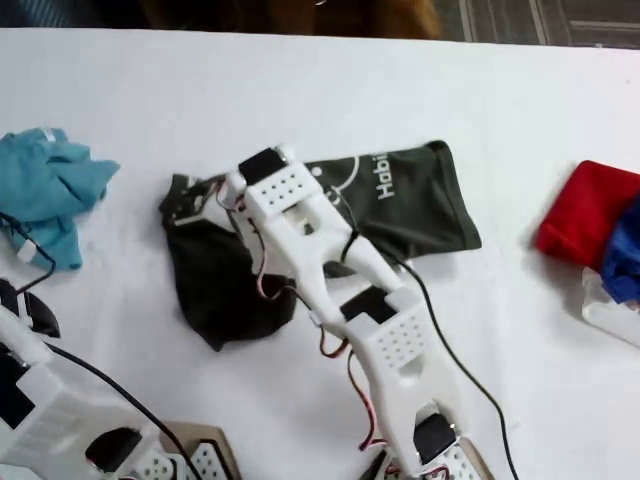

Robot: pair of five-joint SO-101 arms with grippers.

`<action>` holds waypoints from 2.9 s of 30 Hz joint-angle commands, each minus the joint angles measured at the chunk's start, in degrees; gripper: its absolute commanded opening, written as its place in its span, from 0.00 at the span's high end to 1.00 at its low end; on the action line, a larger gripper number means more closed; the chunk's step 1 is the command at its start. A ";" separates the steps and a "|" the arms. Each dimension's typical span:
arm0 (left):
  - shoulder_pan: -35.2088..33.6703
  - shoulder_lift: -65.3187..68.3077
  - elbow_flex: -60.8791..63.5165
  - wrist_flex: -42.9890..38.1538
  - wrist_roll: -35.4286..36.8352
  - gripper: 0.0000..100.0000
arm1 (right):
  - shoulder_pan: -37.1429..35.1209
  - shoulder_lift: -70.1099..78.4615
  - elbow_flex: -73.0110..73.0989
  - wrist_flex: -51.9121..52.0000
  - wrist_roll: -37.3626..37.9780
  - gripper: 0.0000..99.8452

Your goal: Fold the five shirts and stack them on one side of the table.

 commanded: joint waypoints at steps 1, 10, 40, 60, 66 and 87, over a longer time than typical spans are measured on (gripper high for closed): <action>-0.35 -2.81 -0.57 0.18 -0.53 0.80 | 0.92 -1.27 -0.88 0.57 1.49 0.72; -0.35 -2.81 -0.57 0.09 -0.53 0.80 | 0.84 -7.69 -0.18 1.63 1.58 0.74; -0.26 -2.81 -0.04 -1.23 -0.62 0.80 | -3.74 -13.76 25.23 -16.66 1.93 0.81; -0.26 -2.81 -0.04 -1.58 -0.62 0.80 | -1.63 -14.11 24.35 -17.98 1.93 0.98; -0.26 -2.81 -0.04 -1.49 -0.62 0.80 | 0.57 -14.29 20.48 -13.23 1.93 0.98; -0.26 -2.81 -0.04 -1.58 -0.62 0.80 | -6.37 -13.93 19.25 -9.36 5.54 0.80</action>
